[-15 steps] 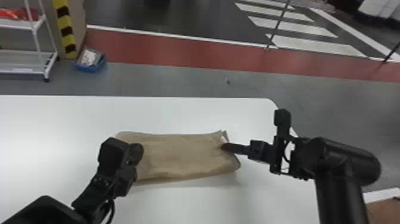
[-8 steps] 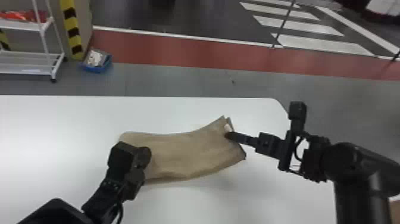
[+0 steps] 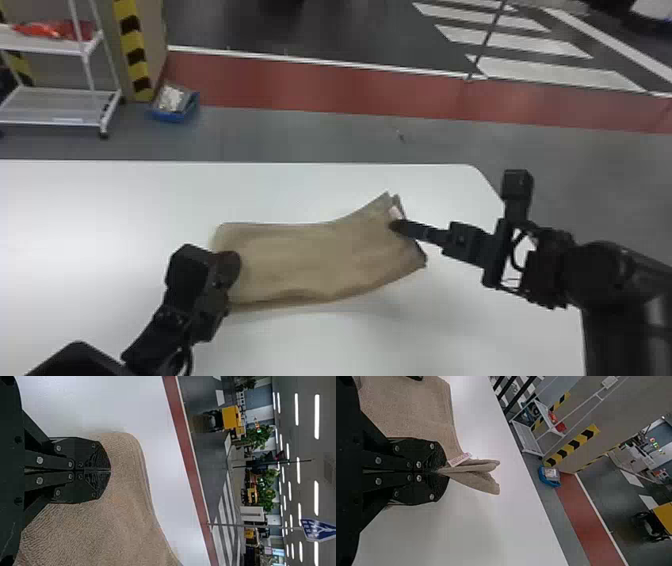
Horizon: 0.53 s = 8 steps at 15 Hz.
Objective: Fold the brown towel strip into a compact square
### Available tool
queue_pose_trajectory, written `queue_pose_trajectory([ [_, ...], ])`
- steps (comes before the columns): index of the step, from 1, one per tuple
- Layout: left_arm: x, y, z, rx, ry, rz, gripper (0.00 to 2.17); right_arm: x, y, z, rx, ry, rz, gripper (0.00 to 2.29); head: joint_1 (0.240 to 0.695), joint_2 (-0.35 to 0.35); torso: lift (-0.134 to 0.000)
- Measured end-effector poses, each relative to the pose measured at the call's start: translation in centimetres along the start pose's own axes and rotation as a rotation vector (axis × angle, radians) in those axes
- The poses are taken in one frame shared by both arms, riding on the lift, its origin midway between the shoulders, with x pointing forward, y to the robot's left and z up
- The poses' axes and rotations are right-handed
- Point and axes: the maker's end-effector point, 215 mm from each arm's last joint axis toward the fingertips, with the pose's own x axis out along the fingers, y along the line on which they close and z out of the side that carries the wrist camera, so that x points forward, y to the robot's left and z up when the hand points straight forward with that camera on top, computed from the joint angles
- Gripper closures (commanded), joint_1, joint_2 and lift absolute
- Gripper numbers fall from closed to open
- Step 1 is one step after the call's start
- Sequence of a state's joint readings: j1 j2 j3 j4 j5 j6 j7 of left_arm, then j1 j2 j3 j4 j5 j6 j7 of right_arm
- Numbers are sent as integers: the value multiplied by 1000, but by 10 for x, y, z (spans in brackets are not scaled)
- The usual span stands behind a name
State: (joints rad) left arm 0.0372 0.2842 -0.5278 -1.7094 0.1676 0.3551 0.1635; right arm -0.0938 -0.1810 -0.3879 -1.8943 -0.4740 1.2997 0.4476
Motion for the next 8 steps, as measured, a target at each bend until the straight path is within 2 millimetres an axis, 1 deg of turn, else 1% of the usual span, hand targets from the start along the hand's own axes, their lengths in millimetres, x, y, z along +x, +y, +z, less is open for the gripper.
queue_pose_trajectory([
  [3, 3, -13, -11, 1, 20, -13, 2057, 5, 22, 3, -49, -13, 3, 1214, 695, -223, -124],
  [6, 5, -26, -10, -5, 19, -31, 2057, 12, 56, 5, -85, -27, 40, 1214, 695, -207, -124],
  [8, 5, -33, -7, -10, 15, -41, 2057, 22, 81, 1, -104, -27, 75, 1214, 695, -193, -124],
])
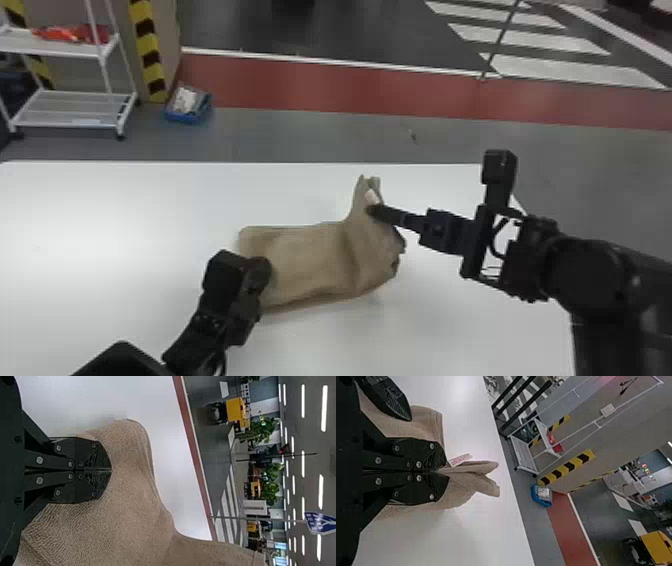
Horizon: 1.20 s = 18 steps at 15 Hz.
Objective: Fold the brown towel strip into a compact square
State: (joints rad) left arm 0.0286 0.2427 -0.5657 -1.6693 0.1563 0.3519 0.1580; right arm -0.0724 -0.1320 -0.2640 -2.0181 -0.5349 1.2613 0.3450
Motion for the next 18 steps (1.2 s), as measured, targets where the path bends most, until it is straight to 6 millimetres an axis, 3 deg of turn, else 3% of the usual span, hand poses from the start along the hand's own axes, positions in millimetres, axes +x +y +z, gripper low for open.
queue_pose_trajectory([
  [4, 0, -12, 2, 1, -4, -16, 2057, 34, 53, -11, -44, 0, 65, 1214, 695, -134, -124],
  [7, -1, -16, 3, 2, -6, -19, 2057, 54, 80, -26, -76, 25, 86, 1214, 695, -91, -124],
  [14, -4, -15, 5, 11, -15, -13, 2057, 66, 77, -63, -88, 101, 53, 1214, 695, -77, -124],
  [18, -4, -21, 6, 11, -17, -19, 2057, 79, 89, -74, -101, 108, 74, 1210, 695, -63, -124],
])
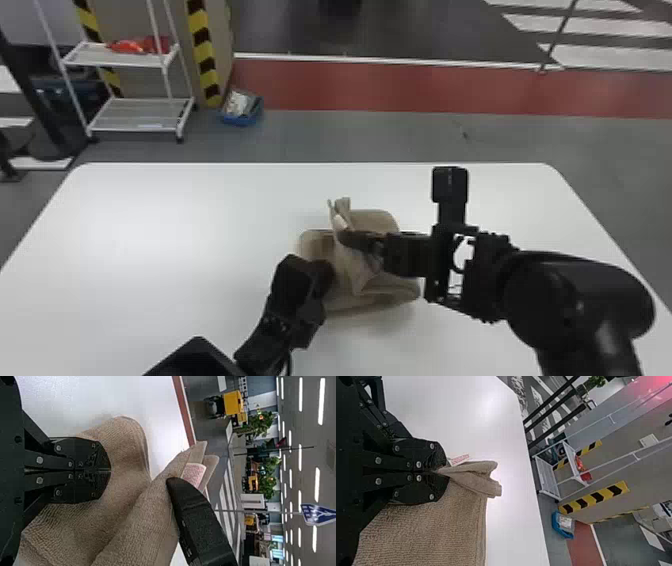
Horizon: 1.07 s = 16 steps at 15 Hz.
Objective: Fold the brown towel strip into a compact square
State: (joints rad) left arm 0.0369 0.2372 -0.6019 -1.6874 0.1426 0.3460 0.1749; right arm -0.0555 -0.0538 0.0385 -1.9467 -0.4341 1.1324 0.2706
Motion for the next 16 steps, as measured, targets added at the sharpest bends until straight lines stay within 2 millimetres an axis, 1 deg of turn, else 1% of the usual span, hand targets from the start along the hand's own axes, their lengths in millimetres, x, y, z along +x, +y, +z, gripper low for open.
queue_pose_trajectory([
  [1, 0, -1, 0, 0, 0, -1, 2057, 3, 3, -1, -3, 0, 4, 1139, 695, -60, -124],
  [2, -1, -2, 0, 0, 0, -2, 2057, 5, 6, -2, -3, 0, 9, 903, 695, -57, -124],
  [4, -2, 0, 0, 3, -1, -1, 2057, 8, 9, -4, 0, 1, 14, 87, 695, -48, -124],
  [5, -2, 1, 0, 4, -3, 0, 2057, 8, 10, -7, 3, 4, 16, 26, 695, -45, -124],
  [7, -3, 4, 1, 4, -4, 3, 2057, 7, 11, -11, 11, 4, 20, 29, 695, -42, -124],
  [10, -4, 5, 0, 3, -3, 6, 2057, -6, 13, -5, 29, -29, 35, 39, 695, -46, -124],
  [13, -5, 6, 4, 0, -10, 9, 2057, -27, 6, -1, 64, -71, 49, 49, 695, -64, -124],
  [16, -17, 16, 16, -14, -36, 21, 2057, -54, -7, -9, 106, -102, 57, 49, 695, -88, -124],
])
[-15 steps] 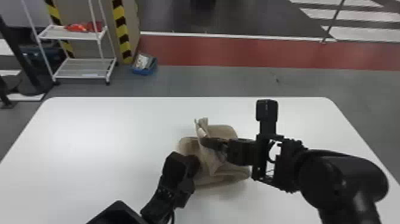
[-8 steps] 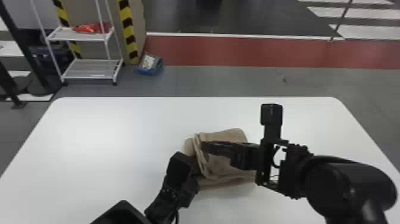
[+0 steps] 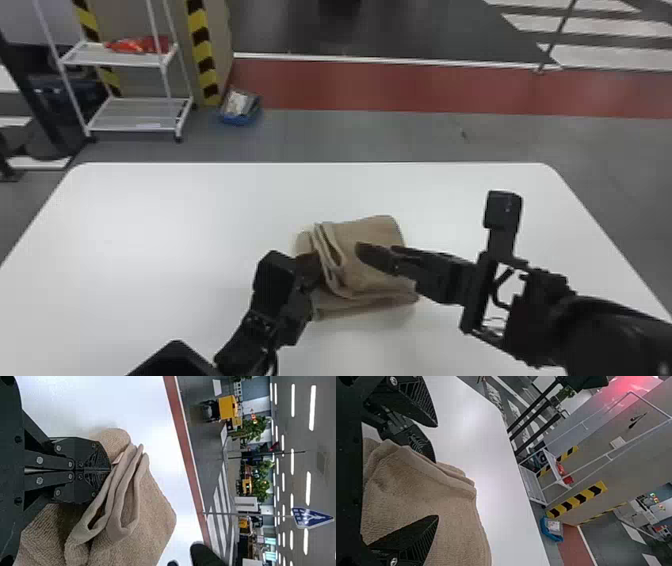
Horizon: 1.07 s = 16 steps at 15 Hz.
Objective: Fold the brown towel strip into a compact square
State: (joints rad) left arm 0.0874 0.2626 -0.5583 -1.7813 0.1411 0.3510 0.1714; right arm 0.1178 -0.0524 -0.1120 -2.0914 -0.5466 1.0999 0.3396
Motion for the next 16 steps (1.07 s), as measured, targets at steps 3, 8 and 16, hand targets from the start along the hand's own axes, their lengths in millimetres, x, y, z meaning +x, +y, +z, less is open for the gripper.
queue_pose_trajectory([
  [3, -16, 20, 17, -16, -35, 31, 2057, -28, -17, -4, 35, -29, -10, 154, 695, -100, -124],
  [8, -22, 76, 31, -35, -87, 132, 2057, -63, -29, -23, 87, -37, -2, 1889, 695, -78, -124],
  [16, -22, 123, 41, -54, -150, 207, 2057, -87, -58, -69, 127, -15, -65, 2020, 695, -54, -124],
])
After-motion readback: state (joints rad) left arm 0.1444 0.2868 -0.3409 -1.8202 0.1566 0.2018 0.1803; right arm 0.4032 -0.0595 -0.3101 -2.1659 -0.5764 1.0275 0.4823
